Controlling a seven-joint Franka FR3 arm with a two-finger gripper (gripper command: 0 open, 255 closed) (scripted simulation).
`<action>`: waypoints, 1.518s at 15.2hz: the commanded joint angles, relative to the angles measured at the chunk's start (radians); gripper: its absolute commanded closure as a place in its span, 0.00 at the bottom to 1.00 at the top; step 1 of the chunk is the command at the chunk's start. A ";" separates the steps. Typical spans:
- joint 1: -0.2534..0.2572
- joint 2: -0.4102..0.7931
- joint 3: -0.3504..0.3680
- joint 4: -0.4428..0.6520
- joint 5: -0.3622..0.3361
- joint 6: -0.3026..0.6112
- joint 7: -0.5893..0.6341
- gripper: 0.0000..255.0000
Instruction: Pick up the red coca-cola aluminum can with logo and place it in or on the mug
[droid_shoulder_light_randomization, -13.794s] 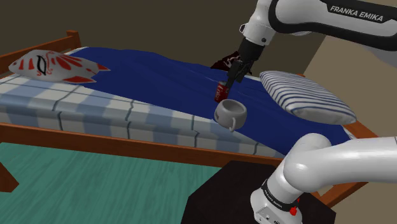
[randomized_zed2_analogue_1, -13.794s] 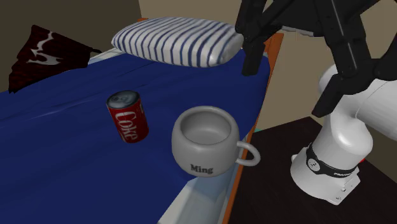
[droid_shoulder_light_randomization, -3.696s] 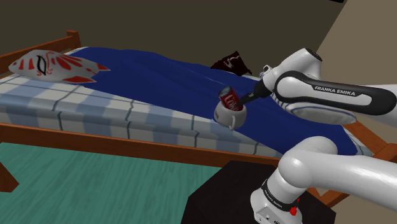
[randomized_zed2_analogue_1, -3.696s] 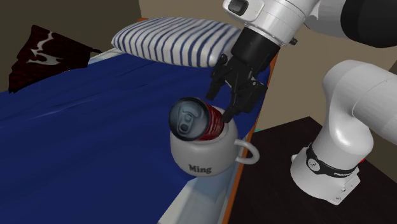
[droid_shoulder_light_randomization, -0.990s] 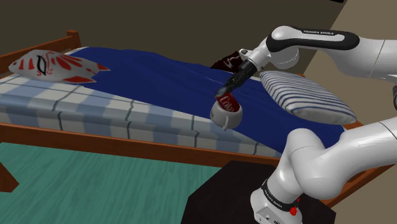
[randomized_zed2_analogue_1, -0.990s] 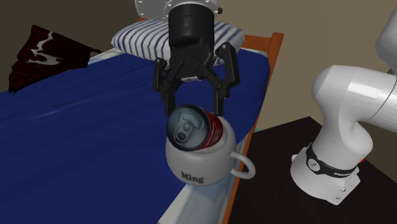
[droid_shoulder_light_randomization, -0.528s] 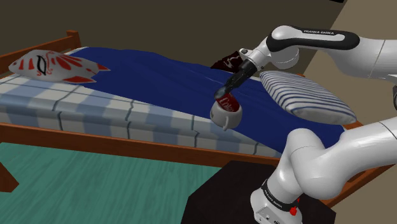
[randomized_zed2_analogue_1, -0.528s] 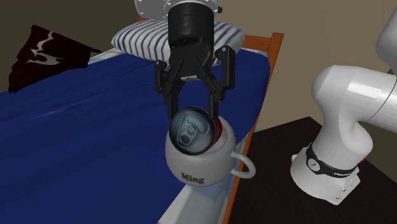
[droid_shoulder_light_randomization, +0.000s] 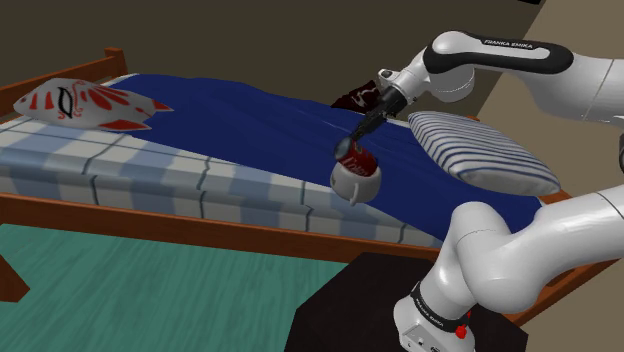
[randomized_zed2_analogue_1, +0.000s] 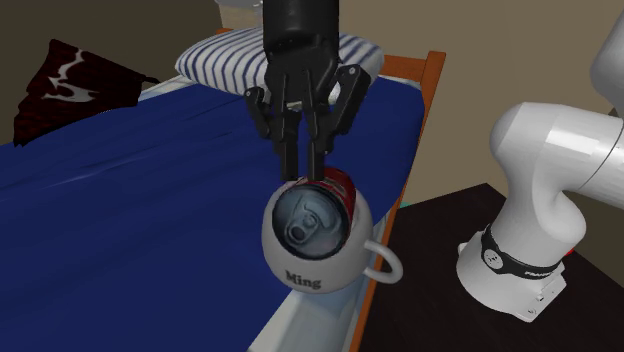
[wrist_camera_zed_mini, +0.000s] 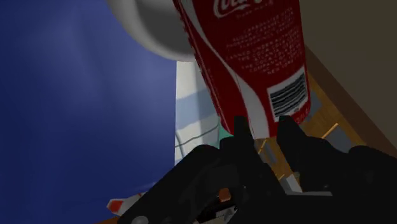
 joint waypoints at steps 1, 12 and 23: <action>0.002 0.001 0.007 0.023 0.001 -0.023 0.012 1.00; -0.160 0.136 0.449 -0.007 -0.457 -0.090 0.304 0.00; -0.164 0.149 0.432 -0.071 -0.469 -0.012 0.306 0.00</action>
